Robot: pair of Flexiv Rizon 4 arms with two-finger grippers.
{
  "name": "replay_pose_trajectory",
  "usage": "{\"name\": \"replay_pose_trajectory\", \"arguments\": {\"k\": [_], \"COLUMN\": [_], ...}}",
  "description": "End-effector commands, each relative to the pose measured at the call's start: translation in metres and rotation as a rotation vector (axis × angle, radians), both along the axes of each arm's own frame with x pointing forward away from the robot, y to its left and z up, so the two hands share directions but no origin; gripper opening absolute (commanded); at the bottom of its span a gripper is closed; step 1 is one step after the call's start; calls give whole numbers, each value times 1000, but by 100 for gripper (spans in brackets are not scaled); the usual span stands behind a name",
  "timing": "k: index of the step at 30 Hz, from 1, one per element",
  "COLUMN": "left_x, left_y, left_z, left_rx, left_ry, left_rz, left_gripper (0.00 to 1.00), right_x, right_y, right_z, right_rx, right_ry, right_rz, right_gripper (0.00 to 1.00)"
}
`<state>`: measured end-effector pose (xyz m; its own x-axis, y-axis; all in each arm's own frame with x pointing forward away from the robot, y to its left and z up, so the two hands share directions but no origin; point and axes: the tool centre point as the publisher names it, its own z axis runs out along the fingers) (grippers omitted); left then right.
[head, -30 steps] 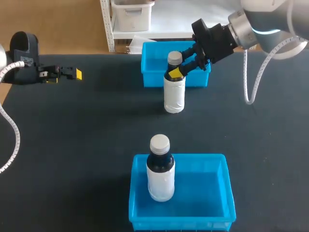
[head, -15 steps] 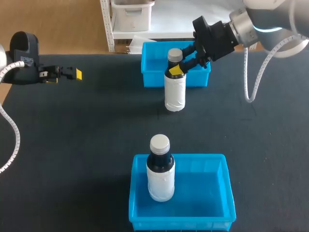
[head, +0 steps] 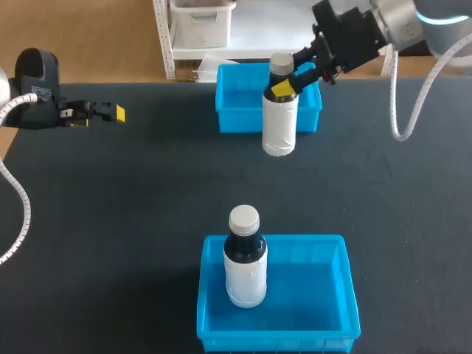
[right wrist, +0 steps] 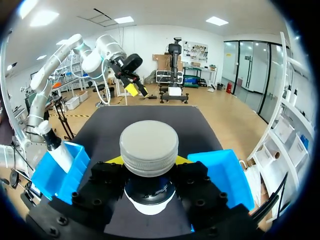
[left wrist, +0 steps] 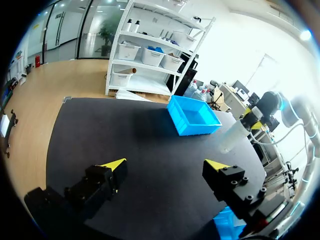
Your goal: Pick up the bottle, and place it in the far bin if it is heavy, or in the near bin if it is light.
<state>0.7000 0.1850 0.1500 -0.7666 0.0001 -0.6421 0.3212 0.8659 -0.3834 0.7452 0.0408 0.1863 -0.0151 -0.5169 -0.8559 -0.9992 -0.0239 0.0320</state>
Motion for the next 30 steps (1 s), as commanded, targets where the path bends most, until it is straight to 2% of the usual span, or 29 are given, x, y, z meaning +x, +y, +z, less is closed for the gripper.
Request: {"name": "replay_pose_trajectory", "arguments": {"k": [1, 10, 18, 30], "left_x": [0, 0, 0, 0], "left_y": [0, 0, 0, 0], "left_z": [0, 0, 0, 0], "left_rx": [0, 0, 0, 0], "left_ry": [0, 0, 0, 0], "left_rz": [0, 0, 0, 0], "left_gripper": [100, 100, 100, 100], "right_x": [-30, -82, -135, -215], "right_y": [-18, -33, -38, -34], "right_z": [25, 51, 53, 56], "right_rx": [7, 25, 16, 6], "right_ry": [-25, -38, -34, -68], "right_rz": [-28, -31, -24, 27], "right_gripper": [0, 0, 0, 0]}}
